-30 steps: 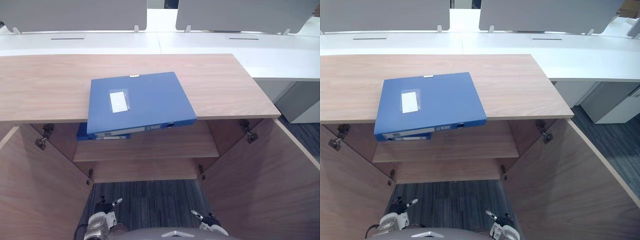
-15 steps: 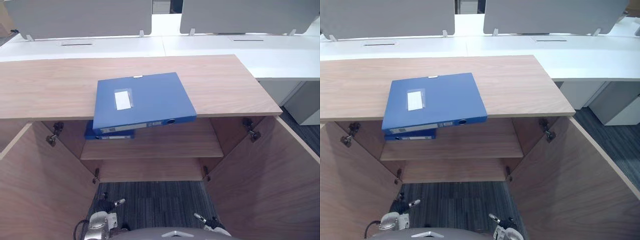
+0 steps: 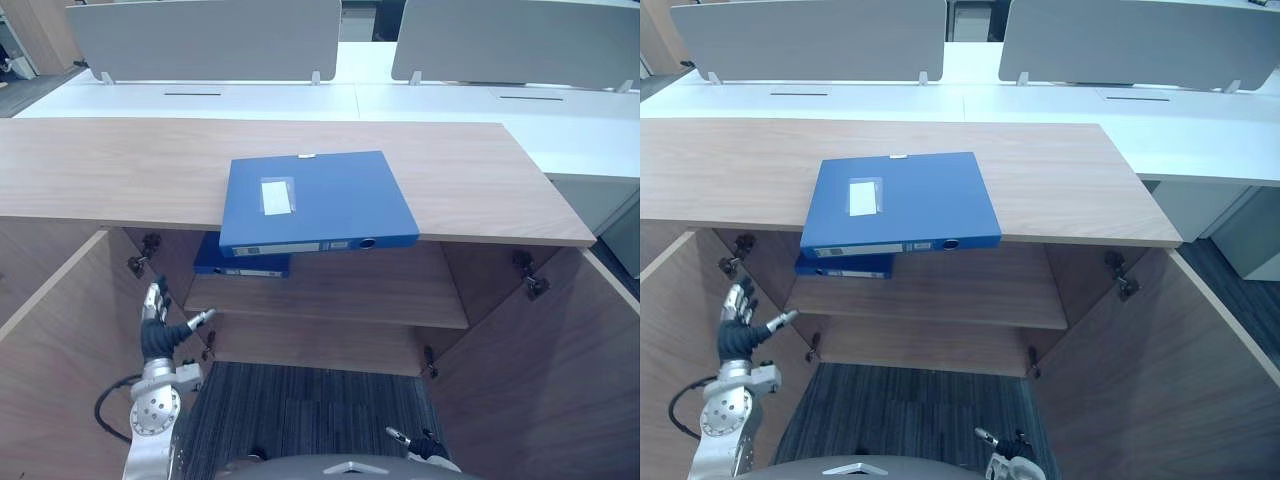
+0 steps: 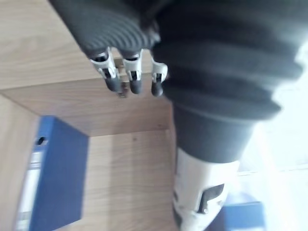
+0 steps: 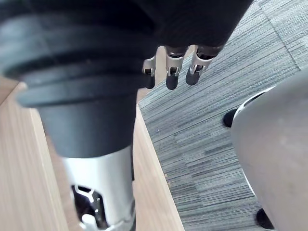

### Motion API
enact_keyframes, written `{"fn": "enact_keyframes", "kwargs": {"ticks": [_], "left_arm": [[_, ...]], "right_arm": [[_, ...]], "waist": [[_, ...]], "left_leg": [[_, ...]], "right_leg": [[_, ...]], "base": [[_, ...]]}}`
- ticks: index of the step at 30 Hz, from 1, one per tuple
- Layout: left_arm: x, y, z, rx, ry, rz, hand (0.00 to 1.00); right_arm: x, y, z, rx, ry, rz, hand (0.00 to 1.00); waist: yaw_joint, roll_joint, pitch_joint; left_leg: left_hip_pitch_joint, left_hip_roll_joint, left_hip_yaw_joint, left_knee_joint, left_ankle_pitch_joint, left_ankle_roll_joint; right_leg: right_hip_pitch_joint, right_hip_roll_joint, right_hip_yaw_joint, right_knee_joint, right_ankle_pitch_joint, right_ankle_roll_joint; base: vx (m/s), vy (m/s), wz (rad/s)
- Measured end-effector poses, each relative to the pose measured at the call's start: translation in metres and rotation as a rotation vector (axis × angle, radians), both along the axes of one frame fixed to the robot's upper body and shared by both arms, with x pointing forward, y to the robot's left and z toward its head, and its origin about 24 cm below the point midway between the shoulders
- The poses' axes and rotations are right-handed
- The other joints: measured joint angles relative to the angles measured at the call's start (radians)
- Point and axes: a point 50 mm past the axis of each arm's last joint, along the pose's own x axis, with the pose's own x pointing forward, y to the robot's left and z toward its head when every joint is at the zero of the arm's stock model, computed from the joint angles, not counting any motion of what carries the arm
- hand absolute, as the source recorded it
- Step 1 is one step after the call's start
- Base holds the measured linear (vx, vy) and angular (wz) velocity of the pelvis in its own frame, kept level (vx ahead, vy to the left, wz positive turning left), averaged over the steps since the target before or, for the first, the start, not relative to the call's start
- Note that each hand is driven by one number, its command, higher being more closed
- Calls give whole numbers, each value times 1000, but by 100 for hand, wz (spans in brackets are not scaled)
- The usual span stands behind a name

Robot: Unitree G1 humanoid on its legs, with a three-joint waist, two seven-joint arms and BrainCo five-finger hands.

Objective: Walk over to the cabinet, pick up the folder, carry it to the office cabinet, place the folder inside the office cabinet, then close the office cabinet door

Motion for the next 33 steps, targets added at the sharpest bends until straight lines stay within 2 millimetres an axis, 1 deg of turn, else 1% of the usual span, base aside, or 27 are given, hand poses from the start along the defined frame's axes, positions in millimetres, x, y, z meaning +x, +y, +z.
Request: {"fn": "enact_keyframes", "kwargs": {"ticks": [2, 5, 7, 8, 10, 13, 18, 20, 22, 25, 26, 28, 29, 31, 33], "left_arm": [[1, -1, 23, 24, -113, 11, 0], [0, -2, 39, 71, -184, 27, 0], [0, -4, 53, 166, -230, 28, 0], [0, -4, 57, 191, -240, 22, 0], [4, -7, 69, 320, -274, -16, 0], [10, -13, 75, 436, -293, -77, 0], [18, -29, 82, 553, -328, -184, 0], [24, -42, 87, 625, -364, -265, 0], [28, -54, 91, 668, -398, -325, 0], [33, -75, 96, 775, -458, -408, 0], [36, -80, 96, 834, -471, -434, 0], [42, -83, 94, 915, -469, -454, 0], [46, -84, 91, 960, -461, -464, 0], [51, -86, 88, 1028, -450, -466, 0], [52, -88, 85, 1079, -439, -471, 0]], "right_arm": [[-1, 0, 0, -3, -1, 5, 0], [-2, 0, 0, -4, 2, 6, 0], [-3, -1, -1, -2, 8, 9, 0], [-3, -1, -1, -2, 9, 11, 0], [-4, -1, -1, 2, 11, 23, 0], [-5, -1, -3, -8, 33, 65, 0], [-6, -4, -4, -12, 46, 77, 0], [-4, -7, -4, -16, 52, 83, 0], [-5, -8, -4, -21, 58, 88, 0], [-4, -13, -3, -31, 57, 89, 0], [-4, -15, -3, -36, 65, 89, 0], [-5, -17, -3, -41, 69, 90, 0], [-8, -19, -4, -43, 85, 89, 0], [-13, -20, -5, -45, 102, 86, 0], [-14, -20, -5, -44, 105, 86, 0]], "waist": [[5, 1, -2], [5, 2, -7], [4, 4, -17], [4, 4, -18], [3, 5, -25], [-3, 6, -40], [-16, 13, -49], [-26, 15, -52], [-29, 15, -52], [-43, 15, -52], [-50, 15, -52], [-60, 15, -52], [-63, 14, -52], [-64, 14, -51], [-68, 12, -49]], "left_leg": [[-2, 3, -3, 0, -1, -1], [0, 5, -4, 0, -4, -5], [1, 7, -4, 0, -3, -5], [1, 7, -5, -1, -3, -5], [1, 10, -5, -2, -3, -5], [5, 12, -4, -6, -2, -5], [16, 13, 2, -7, -2, -5], [18, 14, 6, -7, 0, -7], [20, 15, 13, -7, 1, -7], [21, 13, 21, -7, 1, -6], [22, 13, 20, -7, 1, -6], [22, 12, 20, -7, 1, -6], [22, 12, 19, -8, 1, -6], [22, 12, 18, -8, 0, -5], [22, 12, 16, -8, -2, -4]], "right_leg": [[2, 2, -1, 7, -8, -1], [5, 4, -1, 11, -13, -2], [6, 7, 0, 12, -15, -4], [7, 8, 0, 12, -15, -4], [7, 12, 6, 12, -16, -6], [7, 19, 30, 12, -18, -11], [6, 25, 56, 13, -22, -17], [-2, 26, 67, 12, -26, -23], [-6, 29, 82, 11, -20, -17], [-8, 31, 90, 5, -18, -24], [-6, 31, 89, 1, -16, -26], [-5, 31, 90, -3, -15, -27], [-4, 32, 91, -9, -14, -28], [-3, 33, 96, -22, -8, -33], [-3, 34, 105, -33, -3, -33]], "base": [[-30, -19, 5], [0, 0, 0], [0, 0, 0], [0, 0, 0], [0, 0, 0], [-8, -6, -2], [-24, 0, -4], [-38, 3, -6], [-5, 7, -11], [-16, 4, -9], [-10, 3, -3], [-3, -2, -2], [-1, -4, -4], [6, 0, -8], [18, 4, -14]]}}
